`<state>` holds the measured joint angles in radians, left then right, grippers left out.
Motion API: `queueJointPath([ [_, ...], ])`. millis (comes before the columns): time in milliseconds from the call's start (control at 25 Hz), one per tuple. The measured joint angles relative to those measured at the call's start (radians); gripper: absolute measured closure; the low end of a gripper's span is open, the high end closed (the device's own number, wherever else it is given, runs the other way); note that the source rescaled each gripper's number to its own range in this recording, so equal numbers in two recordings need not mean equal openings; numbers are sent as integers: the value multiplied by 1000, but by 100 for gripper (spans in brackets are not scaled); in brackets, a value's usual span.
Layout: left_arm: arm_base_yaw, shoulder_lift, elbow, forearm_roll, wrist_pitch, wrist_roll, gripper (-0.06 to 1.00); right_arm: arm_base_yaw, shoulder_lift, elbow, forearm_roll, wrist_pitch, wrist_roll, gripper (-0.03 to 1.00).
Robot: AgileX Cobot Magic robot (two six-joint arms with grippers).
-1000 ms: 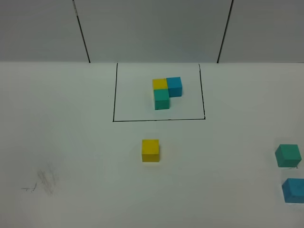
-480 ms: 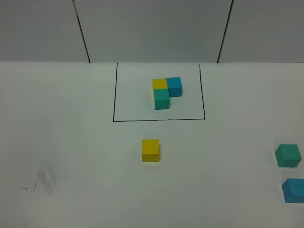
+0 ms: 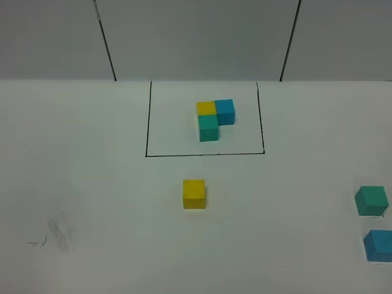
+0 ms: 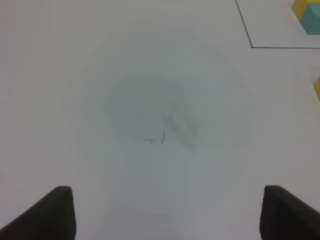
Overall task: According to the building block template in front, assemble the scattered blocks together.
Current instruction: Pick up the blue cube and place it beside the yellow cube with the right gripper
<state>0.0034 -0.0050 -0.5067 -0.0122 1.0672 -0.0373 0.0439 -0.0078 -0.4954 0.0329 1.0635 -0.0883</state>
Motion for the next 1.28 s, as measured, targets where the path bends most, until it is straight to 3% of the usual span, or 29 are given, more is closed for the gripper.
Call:
queueJointPath([
  [1280, 7, 0, 1, 0, 0, 1, 19, 0, 0, 0, -14, 0, 39, 97],
])
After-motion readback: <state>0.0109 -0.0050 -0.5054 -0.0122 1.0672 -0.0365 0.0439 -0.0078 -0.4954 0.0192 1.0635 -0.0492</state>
